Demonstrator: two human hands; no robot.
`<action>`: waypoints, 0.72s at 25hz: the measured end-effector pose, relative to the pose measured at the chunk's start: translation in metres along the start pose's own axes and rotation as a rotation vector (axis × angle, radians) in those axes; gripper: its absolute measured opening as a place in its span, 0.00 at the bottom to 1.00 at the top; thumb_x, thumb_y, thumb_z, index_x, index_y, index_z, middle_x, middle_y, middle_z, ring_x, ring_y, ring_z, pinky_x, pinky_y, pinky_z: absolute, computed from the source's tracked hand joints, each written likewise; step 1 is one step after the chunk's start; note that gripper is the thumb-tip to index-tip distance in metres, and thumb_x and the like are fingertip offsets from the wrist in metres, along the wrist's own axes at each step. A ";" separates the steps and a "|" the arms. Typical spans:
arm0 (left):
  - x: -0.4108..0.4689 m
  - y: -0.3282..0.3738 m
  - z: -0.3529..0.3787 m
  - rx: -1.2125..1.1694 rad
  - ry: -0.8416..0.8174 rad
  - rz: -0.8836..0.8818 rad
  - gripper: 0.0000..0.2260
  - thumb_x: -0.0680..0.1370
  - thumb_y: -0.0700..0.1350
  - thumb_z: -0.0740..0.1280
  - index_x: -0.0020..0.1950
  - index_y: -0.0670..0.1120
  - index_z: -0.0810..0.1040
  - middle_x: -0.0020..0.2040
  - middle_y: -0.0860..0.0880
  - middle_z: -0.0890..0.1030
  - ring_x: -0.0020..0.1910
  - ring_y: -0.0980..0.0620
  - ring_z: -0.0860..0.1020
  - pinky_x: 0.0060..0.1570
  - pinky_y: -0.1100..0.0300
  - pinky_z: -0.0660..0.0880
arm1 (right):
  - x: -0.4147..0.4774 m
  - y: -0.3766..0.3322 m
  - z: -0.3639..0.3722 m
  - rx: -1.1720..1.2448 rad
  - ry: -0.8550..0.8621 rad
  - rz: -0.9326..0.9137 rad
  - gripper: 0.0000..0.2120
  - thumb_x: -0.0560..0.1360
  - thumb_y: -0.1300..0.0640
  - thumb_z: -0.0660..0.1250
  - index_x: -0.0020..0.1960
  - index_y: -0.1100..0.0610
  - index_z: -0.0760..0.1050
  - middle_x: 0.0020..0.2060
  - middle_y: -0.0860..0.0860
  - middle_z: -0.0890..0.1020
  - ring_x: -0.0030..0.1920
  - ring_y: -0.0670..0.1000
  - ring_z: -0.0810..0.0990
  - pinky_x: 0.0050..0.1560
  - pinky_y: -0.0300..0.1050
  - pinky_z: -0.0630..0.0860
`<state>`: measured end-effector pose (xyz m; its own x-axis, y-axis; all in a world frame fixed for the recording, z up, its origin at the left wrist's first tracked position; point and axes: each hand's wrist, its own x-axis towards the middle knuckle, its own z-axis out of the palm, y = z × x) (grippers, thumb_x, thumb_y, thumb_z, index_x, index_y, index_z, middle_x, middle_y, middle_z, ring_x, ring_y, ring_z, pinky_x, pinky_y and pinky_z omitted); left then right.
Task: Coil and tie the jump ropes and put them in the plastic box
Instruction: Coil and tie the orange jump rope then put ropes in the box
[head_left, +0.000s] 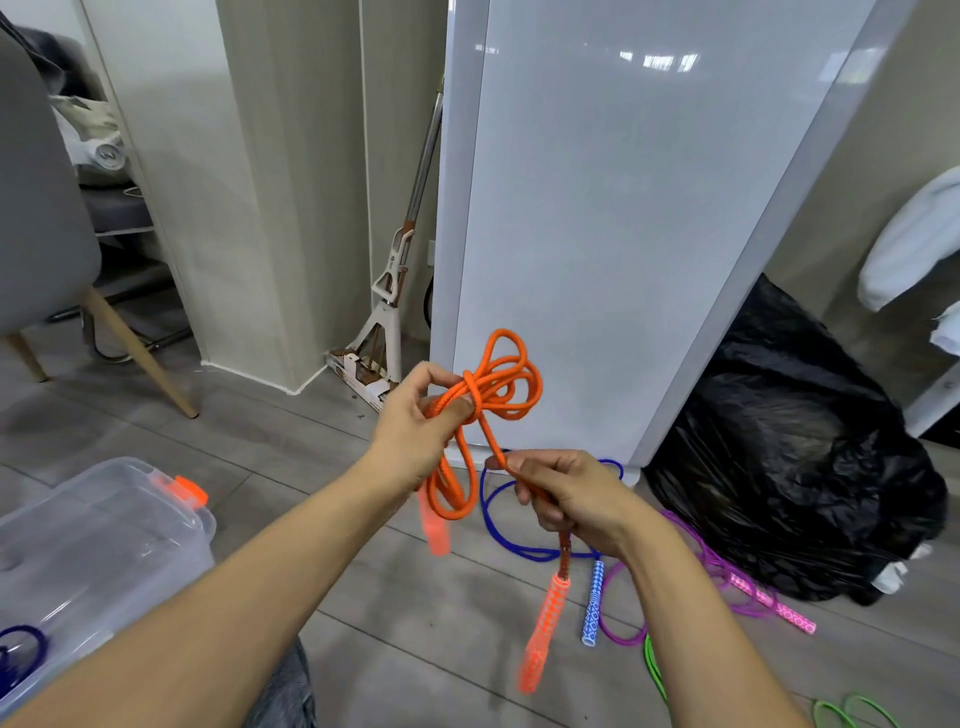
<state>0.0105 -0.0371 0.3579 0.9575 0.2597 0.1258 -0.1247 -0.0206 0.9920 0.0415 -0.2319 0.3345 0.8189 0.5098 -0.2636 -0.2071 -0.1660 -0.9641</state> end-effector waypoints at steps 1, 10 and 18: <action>0.001 -0.003 -0.003 0.137 -0.005 0.056 0.04 0.78 0.39 0.70 0.49 0.44 0.76 0.36 0.49 0.82 0.34 0.55 0.78 0.38 0.64 0.75 | -0.003 -0.005 0.004 -0.111 0.004 -0.017 0.11 0.82 0.56 0.64 0.56 0.55 0.85 0.31 0.52 0.74 0.24 0.48 0.59 0.26 0.40 0.56; 0.009 -0.012 -0.018 1.022 -0.541 0.122 0.06 0.75 0.51 0.72 0.49 0.57 0.78 0.44 0.54 0.80 0.45 0.53 0.78 0.45 0.56 0.76 | -0.034 -0.038 -0.010 -0.565 0.065 -0.243 0.04 0.77 0.60 0.71 0.46 0.57 0.85 0.30 0.46 0.80 0.31 0.41 0.76 0.37 0.33 0.72; -0.015 0.011 -0.002 -0.224 -0.834 -0.249 0.08 0.75 0.39 0.71 0.54 0.42 0.79 0.42 0.43 0.83 0.35 0.51 0.79 0.40 0.60 0.79 | -0.028 -0.041 -0.018 0.050 0.106 -0.218 0.05 0.77 0.61 0.70 0.45 0.63 0.81 0.34 0.53 0.84 0.32 0.47 0.81 0.37 0.42 0.77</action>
<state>-0.0057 -0.0389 0.3666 0.8305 -0.5557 -0.0376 0.1477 0.1545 0.9769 0.0370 -0.2545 0.3820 0.8983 0.4368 -0.0474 -0.0438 -0.0182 -0.9989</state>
